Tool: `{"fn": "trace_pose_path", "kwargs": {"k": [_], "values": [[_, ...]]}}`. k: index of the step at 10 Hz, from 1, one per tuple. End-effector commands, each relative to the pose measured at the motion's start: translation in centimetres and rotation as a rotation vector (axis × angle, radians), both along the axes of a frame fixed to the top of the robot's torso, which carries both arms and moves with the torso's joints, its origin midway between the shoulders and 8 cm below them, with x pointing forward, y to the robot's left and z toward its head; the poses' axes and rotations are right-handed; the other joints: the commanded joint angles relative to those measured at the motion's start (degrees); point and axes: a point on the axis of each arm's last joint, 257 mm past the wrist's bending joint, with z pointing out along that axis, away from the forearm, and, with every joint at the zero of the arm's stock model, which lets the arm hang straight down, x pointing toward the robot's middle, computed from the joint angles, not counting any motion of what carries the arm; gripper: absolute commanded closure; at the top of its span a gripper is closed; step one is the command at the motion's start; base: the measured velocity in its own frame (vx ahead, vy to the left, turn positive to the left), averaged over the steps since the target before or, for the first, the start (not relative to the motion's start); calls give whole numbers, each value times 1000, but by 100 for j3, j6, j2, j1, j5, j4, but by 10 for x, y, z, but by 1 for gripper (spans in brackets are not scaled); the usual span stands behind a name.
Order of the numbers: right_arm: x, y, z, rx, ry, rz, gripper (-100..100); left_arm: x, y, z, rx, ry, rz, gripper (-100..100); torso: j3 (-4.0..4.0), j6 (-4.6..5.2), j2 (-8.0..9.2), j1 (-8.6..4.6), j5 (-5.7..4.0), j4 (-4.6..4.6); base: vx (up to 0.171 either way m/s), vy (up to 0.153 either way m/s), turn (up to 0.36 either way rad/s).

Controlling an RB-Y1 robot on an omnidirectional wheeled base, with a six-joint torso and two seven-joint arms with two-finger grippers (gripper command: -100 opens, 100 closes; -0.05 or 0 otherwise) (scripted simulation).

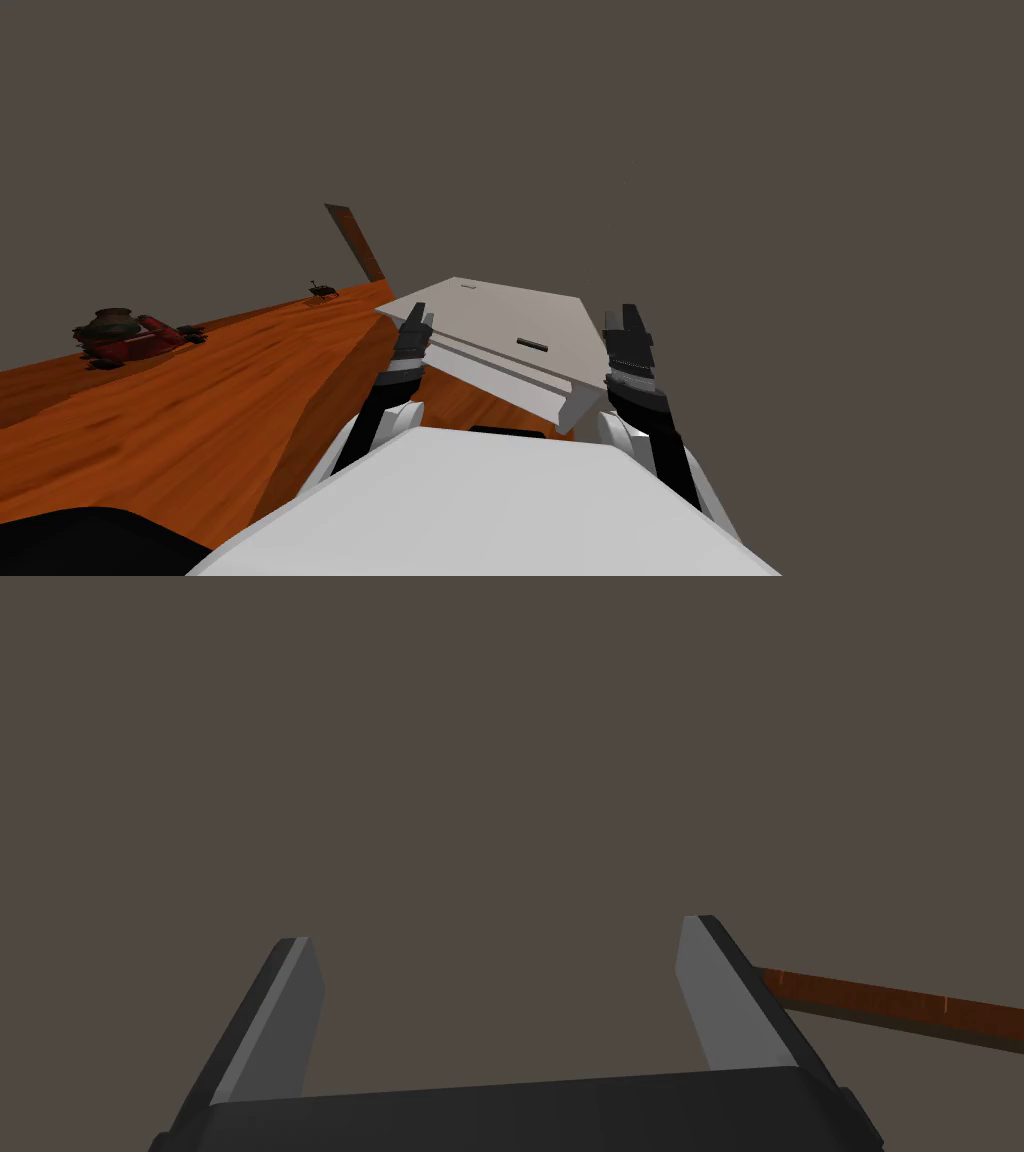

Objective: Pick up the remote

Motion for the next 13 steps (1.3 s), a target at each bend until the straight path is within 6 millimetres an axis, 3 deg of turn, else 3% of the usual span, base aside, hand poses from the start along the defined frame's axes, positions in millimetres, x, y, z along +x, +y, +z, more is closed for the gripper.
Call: {"fn": "trace_pose_path", "kwargs": {"k": [1, 4, 6, 7, 8, 9, 11, 12, 13], "values": [[2, 5, -8, -26, 24, 13, -100, 0, 0, 0, 0, 0, 0, 0, 0, 0, 0, 0, 0, 0, -22, 21, 27], [9, 18, -38, -109, 107, 51, -100, 0, 0, 0, 0, 0, 0, 0, 14, -1, 25, 26, 5, 5, -73, 84, 57], [12, 27, -72, -173, 189, 79, -100, 0, 0, 0, 0, 0, 0, 0, 21, -1, 36, 46, 10, 8, -89, 126, 91], [12, 29, -72, -186, 192, 87, -100, 0, 0, 0, 0, 0, 0, 0, 20, -1, 35, 46, 10, 8, -49, 83, 49], [12, 34, -93, -223, 241, 104, -100, 0, 0, 0, 0, 0, 0, 0, 15, 0, 25, 33, 9, 6, -47, 73, 90], [12, 34, -93, -228, 242, 106, -100, 0, 0, 0, 0, 0, 0, 0, 13, -1, 22, 28, 7, 5, -31, 58, 48], [7, 42, -140, -299, 351, 141, -100, 0, 0, 0, 0, 0, 0, 0, 9, -1, 16, 28, 6, 4, -51, 116, 153], [7, 43, -142, -319, 355, 152, -100, 0, 0, 0, 0, 0, 0, 0, 15, -1, 26, 49, 10, 5, -61, 120, 28], [2, 46, -168, -352, 414, 170, -100, 0, 0, 0, 0, 0, 0, 0, 16, 1, 26, 43, 11, 7, -57, 113, 109]]}}
